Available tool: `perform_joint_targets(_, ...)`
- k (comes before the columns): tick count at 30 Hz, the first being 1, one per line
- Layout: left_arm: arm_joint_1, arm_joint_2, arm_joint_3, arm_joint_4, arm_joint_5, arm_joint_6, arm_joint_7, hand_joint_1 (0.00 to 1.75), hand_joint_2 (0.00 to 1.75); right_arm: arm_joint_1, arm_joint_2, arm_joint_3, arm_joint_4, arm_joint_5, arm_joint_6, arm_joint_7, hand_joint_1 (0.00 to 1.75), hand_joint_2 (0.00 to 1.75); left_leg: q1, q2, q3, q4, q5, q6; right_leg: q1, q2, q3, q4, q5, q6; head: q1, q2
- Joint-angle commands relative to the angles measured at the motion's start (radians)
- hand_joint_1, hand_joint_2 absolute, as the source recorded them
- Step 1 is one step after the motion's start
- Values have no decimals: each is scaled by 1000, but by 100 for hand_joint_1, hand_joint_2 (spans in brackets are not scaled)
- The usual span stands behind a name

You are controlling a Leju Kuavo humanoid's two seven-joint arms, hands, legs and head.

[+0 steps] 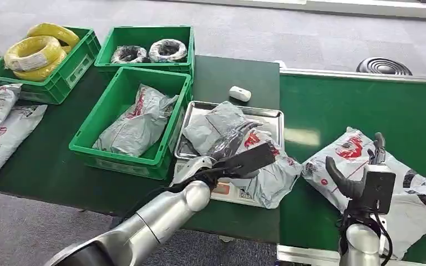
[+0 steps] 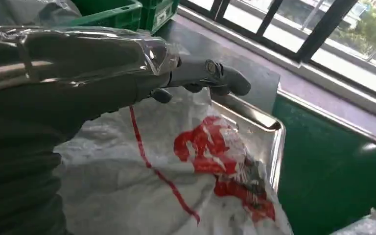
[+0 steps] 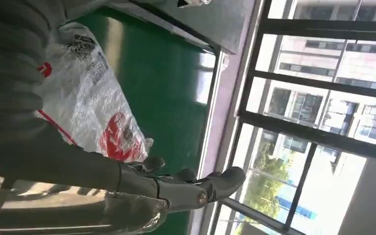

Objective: Moved the parcel from conveyor to table for the left to box.

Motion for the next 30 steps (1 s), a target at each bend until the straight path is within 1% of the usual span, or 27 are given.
perform_joint_targets(1, -65, 13, -181, 148, 11, -11, 37, 0, 175, 3, 22, -34, -3, 6, 4, 4, 0, 175, 0, 0, 1, 0, 0, 0, 0, 0, 1, 0, 0, 0, 0, 0)
perform_joint_targets(6, -68, 13, -192, 177, 3, -5, 47, 0, 175, 2, 27, -40, -8, 12, 9, 10, 0, 175, 0, 1, 1, 0, 0, 0, 0, 0, 1, -1, 0, 0, 0, 0)
perform_joint_targets(9, -71, 13, -172, 203, -1, -18, 43, 0, 175, -17, 36, -38, 6, 14, 12, -1, 0, 175, 0, 2, 2, -2, 0, 0, 0, 1, 2, -2, 1, 0, 0, 0)
perform_joint_targets(14, -71, 13, -170, 206, -3, -17, 44, 0, 175, -18, 37, -38, 6, 14, 12, -2, 0, 175, 0, 4, 2, -2, 1, 0, 0, 2, 1, -2, 2, -1, 0, 0)
perform_joint_targets(15, -71, 13, -170, 206, -3, -17, 44, 0, 175, -18, 37, -38, 6, 14, 12, -2, 0, 175, 0, 1, 1, 0, 0, 0, 0, 1, 1, 0, 0, 0, 0, 0)
perform_joint_targets(18, -71, 13, -170, 206, -3, -17, 44, 0, 175, -18, 37, -38, 6, 14, 12, -2, 0, 175, 0, 3, 2, -1, 0, 0, 0, 2, 1, -1, 1, -1, 0, 0)
perform_joint_targets(21, -72, 13, -159, 220, -14, -24, 52, 0, 175, -21, 39, -33, 8, 18, 13, -7, 0, 175, 0, 2, 1, 0, 0, 0, 0, 1, 0, 0, 1, 0, 0, 0)
perform_joint_targets(24, -69, 13, -143, 248, -38, -37, 58, 0, 175, -31, 42, -27, 14, 20, 14, -11, 0, 175, 0, 4, 2, -2, 0, 0, 0, 3, 1, -2, 2, -1, 0, 0)
perform_joint_targets(25, -70, 13, -133, 255, -41, -35, 58, 5, 175, -35, 44, -26, 16, 20, 14, -12, 0, 175, 0, 4, 2, -1, 0, 0, 0, 3, 1, -1, 1, -1, 0, 0)
perform_joint_targets(26, -68, 13, -116, 257, -51, -29, 50, 173, 175, -38, 45, -25, 16, 21, 14, -13, 0, 175, 0, 3, 2, -1, 0, 0, 0, 3, 1, -1, 1, 0, 0, 0)
perform_joint_targets(30, -64, 13, -43, 242, -76, -11, 28, 175, 175, -37, 45, -23, 17, 25, 12, -14, 0, 175, 0, 2, 1, 0, 0, 0, 0, 2, 1, 0, 1, 0, 0, 0)
